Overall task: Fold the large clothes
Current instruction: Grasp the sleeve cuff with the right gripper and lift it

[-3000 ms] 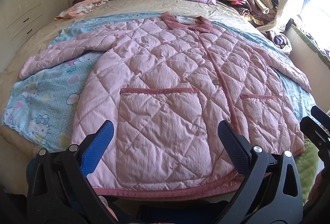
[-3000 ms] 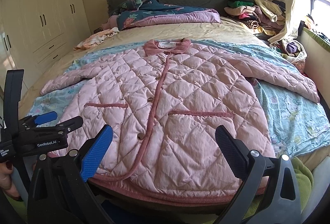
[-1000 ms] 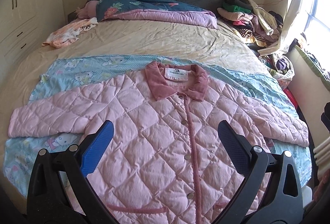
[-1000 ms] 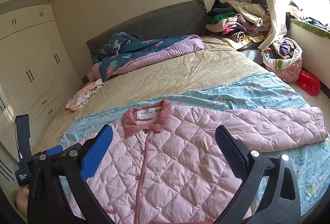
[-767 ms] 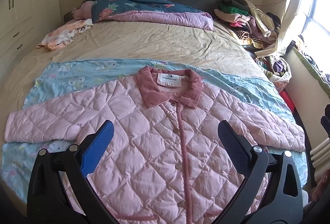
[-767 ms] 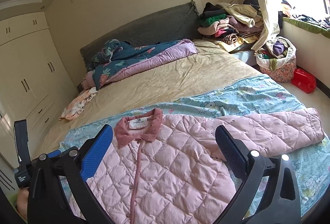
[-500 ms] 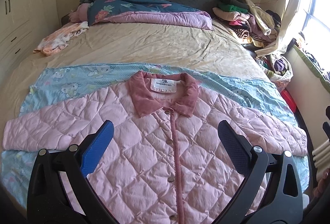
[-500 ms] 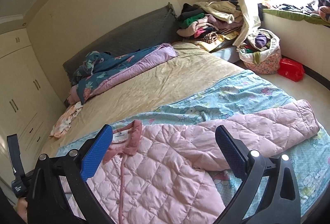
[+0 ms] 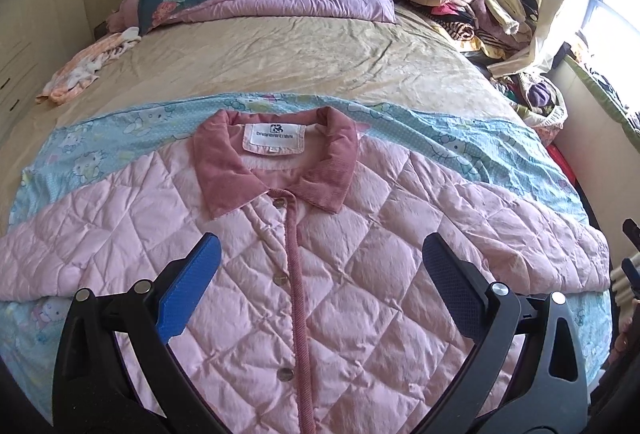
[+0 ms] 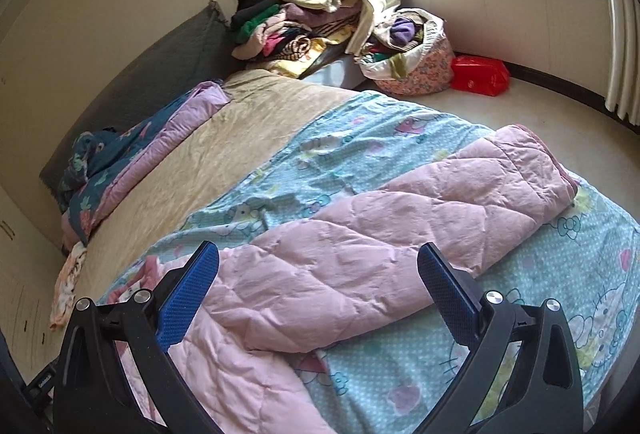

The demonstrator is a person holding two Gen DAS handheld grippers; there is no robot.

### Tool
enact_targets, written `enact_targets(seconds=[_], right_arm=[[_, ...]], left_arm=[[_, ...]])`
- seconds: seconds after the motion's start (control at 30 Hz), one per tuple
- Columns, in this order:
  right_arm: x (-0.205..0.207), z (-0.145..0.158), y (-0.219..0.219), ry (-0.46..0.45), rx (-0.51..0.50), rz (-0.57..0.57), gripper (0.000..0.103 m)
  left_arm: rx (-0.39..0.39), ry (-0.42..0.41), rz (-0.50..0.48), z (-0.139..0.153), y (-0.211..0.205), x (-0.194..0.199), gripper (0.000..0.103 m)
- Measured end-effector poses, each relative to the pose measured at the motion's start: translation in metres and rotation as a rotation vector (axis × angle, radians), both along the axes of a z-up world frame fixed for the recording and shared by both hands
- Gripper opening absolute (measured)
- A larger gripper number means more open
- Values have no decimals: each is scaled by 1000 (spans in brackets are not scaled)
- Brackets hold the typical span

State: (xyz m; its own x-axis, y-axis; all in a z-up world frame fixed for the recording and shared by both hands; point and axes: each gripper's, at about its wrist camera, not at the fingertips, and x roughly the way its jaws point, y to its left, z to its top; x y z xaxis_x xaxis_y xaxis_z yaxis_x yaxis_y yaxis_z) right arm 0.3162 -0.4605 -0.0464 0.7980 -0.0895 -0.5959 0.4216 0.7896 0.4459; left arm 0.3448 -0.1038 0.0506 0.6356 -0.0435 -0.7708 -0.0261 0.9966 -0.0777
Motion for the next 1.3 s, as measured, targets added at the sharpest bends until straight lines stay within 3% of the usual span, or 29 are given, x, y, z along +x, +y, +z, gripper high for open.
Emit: enact_targets(seconds=[0.57, 0.73, 1.0, 1.03, 1.1, 1.13, 1.2, 1.3], right_arm=[[4, -116, -110, 193, 245, -291, 99], [10, -136, -136, 196, 293, -338, 99], [14, -144, -175, 114, 323, -400, 98], [15, -142, -175, 124, 313, -414, 95], [17, -136, -173, 135, 270, -434, 67], [16, -133, -172, 109, 264, -415, 60], [18, -124, -167, 66, 267, -363, 31], [20, -92, -147, 19, 160, -282, 23]], left_arm=[[41, 62, 38, -49, -19, 35, 95], [66, 78, 48, -58, -18, 38, 95], [46, 86, 14, -56, -14, 39, 95], [43, 77, 11, -55, -14, 38, 95], [35, 65, 6, -51, -13, 34, 95], [34, 64, 0, -49, -13, 32, 95], [35, 63, -9, -47, -12, 28, 95], [50, 47, -7, -42, -10, 22, 95]])
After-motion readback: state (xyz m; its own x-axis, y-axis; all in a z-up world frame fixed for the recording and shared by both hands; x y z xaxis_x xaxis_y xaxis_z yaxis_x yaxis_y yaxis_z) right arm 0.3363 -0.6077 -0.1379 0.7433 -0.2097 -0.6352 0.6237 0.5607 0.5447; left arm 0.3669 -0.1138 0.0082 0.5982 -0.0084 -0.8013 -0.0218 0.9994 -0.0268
